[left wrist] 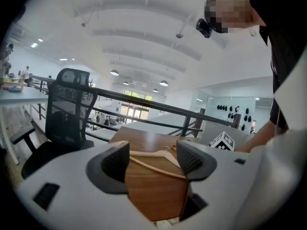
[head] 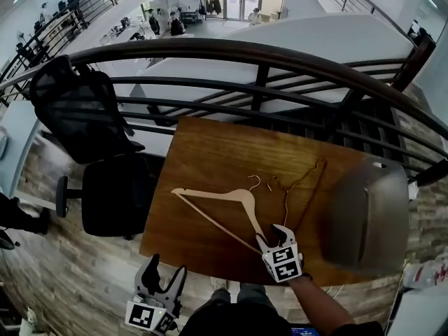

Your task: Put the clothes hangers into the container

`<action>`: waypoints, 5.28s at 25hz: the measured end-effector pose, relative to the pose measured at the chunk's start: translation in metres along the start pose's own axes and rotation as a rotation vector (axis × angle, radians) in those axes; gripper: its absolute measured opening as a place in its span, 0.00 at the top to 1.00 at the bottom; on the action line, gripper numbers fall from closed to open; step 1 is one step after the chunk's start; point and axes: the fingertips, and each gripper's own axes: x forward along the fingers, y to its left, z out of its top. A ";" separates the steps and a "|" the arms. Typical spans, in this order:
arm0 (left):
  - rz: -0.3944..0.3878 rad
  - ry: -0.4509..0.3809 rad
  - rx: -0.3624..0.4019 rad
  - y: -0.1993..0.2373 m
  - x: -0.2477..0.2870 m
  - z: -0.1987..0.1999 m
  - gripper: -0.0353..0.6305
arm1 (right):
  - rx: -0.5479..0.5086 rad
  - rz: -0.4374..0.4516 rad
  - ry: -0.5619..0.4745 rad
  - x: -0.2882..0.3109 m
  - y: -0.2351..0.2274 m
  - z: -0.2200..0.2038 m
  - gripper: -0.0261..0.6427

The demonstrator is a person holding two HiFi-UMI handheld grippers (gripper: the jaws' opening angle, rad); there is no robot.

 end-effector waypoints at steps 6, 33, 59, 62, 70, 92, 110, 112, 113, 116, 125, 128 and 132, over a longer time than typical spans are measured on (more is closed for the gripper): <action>0.033 0.008 -0.021 0.002 0.001 -0.004 0.50 | -0.048 0.038 0.087 0.027 0.010 -0.009 0.66; -0.001 0.130 -0.077 0.013 0.005 -0.060 0.50 | 0.125 0.099 0.196 0.027 0.037 -0.019 0.85; -0.037 0.269 -0.888 0.003 0.088 -0.148 0.50 | 0.187 0.185 0.207 -0.009 0.070 -0.025 0.84; -0.043 0.279 -0.966 0.000 0.092 -0.150 0.50 | 0.194 0.188 0.202 -0.011 0.071 -0.022 0.84; -0.016 0.287 -1.107 0.002 0.108 -0.159 0.72 | 0.195 0.195 0.202 -0.013 0.070 -0.025 0.84; 0.158 0.017 -1.269 0.062 0.131 -0.143 0.61 | 0.150 0.366 0.199 -0.044 0.063 -0.036 0.84; -0.102 -0.135 -1.375 0.041 0.136 -0.101 0.86 | 0.094 0.345 0.182 -0.048 0.052 -0.051 0.83; -0.174 -0.158 -1.360 0.028 0.135 -0.082 0.86 | 0.087 0.337 0.157 -0.051 0.046 -0.052 0.83; -0.202 -0.170 -1.357 0.024 0.133 -0.075 0.86 | 0.081 0.335 0.145 -0.053 0.044 -0.052 0.83; -0.256 -0.199 -1.354 0.023 0.126 -0.061 0.86 | 0.064 0.337 0.109 -0.054 0.050 -0.048 0.83; -0.386 -0.217 -1.375 0.029 0.107 -0.035 0.85 | 0.128 0.488 -0.008 -0.065 0.076 -0.017 0.69; -0.442 -0.231 -1.393 0.035 0.101 -0.026 0.86 | 0.237 0.642 -0.047 -0.075 0.095 -0.004 0.70; -0.506 -0.250 -1.396 0.041 0.090 -0.016 0.86 | 0.371 0.800 -0.100 -0.092 0.112 0.011 0.70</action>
